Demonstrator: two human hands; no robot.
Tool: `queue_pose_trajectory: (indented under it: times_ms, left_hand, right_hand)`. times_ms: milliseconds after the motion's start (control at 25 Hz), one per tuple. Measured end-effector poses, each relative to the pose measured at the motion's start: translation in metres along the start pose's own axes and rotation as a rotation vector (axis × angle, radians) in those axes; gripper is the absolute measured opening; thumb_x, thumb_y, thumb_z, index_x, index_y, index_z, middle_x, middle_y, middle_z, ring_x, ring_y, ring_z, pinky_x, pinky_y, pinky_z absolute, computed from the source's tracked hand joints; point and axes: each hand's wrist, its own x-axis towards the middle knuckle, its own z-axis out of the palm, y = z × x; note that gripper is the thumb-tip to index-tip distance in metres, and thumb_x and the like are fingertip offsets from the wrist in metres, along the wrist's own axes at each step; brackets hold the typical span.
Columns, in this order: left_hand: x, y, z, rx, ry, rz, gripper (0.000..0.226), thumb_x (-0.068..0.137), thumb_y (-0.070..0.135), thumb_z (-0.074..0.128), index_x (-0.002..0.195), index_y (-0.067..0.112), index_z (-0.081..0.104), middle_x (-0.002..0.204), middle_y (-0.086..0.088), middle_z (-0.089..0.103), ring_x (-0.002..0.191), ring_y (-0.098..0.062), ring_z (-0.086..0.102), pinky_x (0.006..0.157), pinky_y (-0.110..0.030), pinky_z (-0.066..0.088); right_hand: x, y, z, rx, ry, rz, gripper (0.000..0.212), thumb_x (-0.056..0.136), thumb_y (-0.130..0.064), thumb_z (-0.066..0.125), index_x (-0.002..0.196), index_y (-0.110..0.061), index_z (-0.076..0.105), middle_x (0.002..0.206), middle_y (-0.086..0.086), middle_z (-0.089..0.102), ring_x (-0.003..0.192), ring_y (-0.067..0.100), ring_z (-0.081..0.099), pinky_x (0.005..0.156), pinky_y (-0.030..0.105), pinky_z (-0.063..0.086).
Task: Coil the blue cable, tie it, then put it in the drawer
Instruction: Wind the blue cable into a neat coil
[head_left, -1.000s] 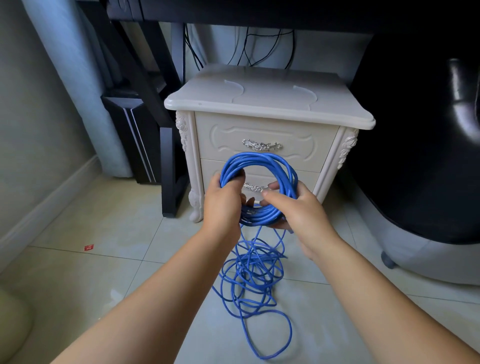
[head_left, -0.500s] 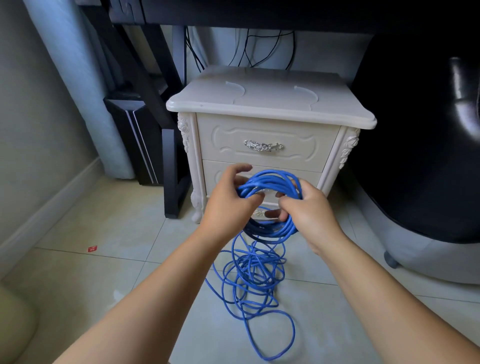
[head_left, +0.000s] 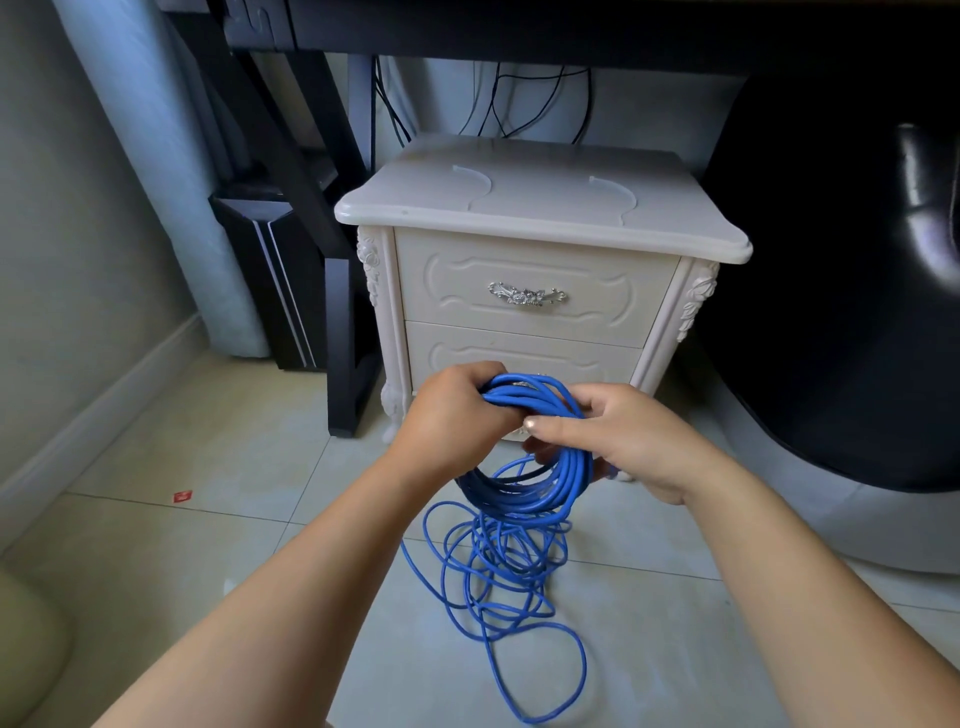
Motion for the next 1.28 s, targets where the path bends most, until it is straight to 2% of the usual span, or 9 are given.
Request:
queue_pose_trajectory:
  times_ms: [80,200,320,480,600,840,1000,1160,1280]
  left_hand:
    - [-0.001,0.002,-0.002,0.020,-0.005,-0.018,0.007,0.078,0.023,0.070,0.081,0.017,0.069,0.072,-0.007,0.067,0.060,-0.015,0.052,0.069,-0.041,0.056]
    - [-0.002,0.005,-0.003,-0.081,-0.045,-0.088,0.005,0.079,0.017,0.070,0.078,0.023,0.072,0.063,0.005,0.066,0.057,-0.009,0.053,0.060,-0.032,0.049]
    - [-0.001,0.003,-0.003,-0.257,-0.075,-0.235,0.009,0.079,0.007,0.065,0.079,0.015,0.070,0.044,0.012,0.048,0.045,-0.014,0.038,0.053,-0.026,0.035]
    - [0.002,-0.004,-0.003,-0.344,-0.085,-0.322,0.008,0.075,0.006,0.066,0.077,0.014,0.067,0.046,0.003,0.038,0.042,-0.015,0.033,0.058,-0.033,0.031]
    - [0.002,-0.004,-0.003,-0.323,-0.102,-0.271,0.011,0.075,0.005,0.068,0.073,0.015,0.067,0.049,0.003,0.042,0.047,-0.016,0.034,0.052,-0.028,0.033]
    - [0.001,-0.006,-0.003,-0.353,-0.068,-0.279,0.008,0.076,0.003,0.066,0.077,0.010,0.070,0.047,0.004,0.041,0.049,-0.017,0.029,0.050,-0.028,0.030]
    - [0.005,-0.009,0.001,-0.475,0.015,-0.405,0.014,0.076,0.005,0.068,0.069,0.012,0.058,0.047,0.003,0.035,0.041,-0.014,0.029,0.051,-0.028,0.027]
    - [0.010,-0.016,0.003,-0.724,0.165,-0.584,0.021,0.078,0.006,0.071,0.072,0.011,0.052,0.051,0.002,0.033,0.031,-0.012,0.028,0.049,-0.027,0.026]
    - [0.012,-0.016,0.003,-0.751,0.234,-0.591,0.020,0.079,0.007,0.071,0.073,0.009,0.051,0.047,0.002,0.035,0.029,-0.011,0.029,0.048,-0.027,0.027]
  right_hand:
    - [-0.001,0.000,-0.002,0.079,-0.066,0.035,0.025,0.087,-0.035,0.068,0.105,-0.018,0.070,0.097,0.008,0.076,0.083,0.020,0.074,0.048,0.021,0.051]
    - [-0.001,0.001,-0.001,0.139,-0.114,0.074,0.052,0.080,-0.053,0.058,0.112,-0.014,0.067,0.099,0.008,0.076,0.090,0.029,0.074,0.068,0.034,0.061]
    - [-0.003,-0.003,0.002,0.215,-0.115,0.102,0.065,0.078,-0.067,0.046,0.104,-0.011,0.067,0.097,0.014,0.076,0.089,0.035,0.073,0.051,0.020,0.051]
    - [0.000,-0.003,0.011,0.237,-0.084,0.120,0.070,0.078,-0.075,0.037,0.095,-0.013,0.066,0.091,0.017,0.076,0.087,0.036,0.073,0.048,0.019,0.047]
    - [0.003,-0.001,0.012,0.339,-0.091,0.150,0.067,0.086,-0.071,0.039,0.088,-0.011,0.067,0.087,0.019,0.075,0.087,0.038,0.073,0.067,0.033,0.056]
    - [0.002,-0.001,0.022,0.422,-0.015,0.134,0.062,0.094,-0.061,0.042,0.087,-0.004,0.066,0.081,0.022,0.073,0.082,0.042,0.072,0.063,0.036,0.058]
    - [0.005,0.001,0.028,0.416,0.094,0.104,0.059,0.101,-0.053,0.033,0.097,-0.005,0.067,0.080,0.019,0.074,0.075,0.035,0.073,0.064,0.035,0.060]
    - [0.004,0.004,0.042,0.340,0.249,0.009,0.049,0.103,-0.050,0.024,0.114,-0.019,0.062,0.084,0.016,0.074,0.060,0.013,0.070,0.049,0.018,0.051]
    - [0.001,0.006,0.049,0.236,0.254,-0.031,0.031,0.097,-0.056,0.040,0.102,-0.031,0.059,0.092,0.010,0.074,0.072,0.016,0.073,0.066,0.033,0.061]
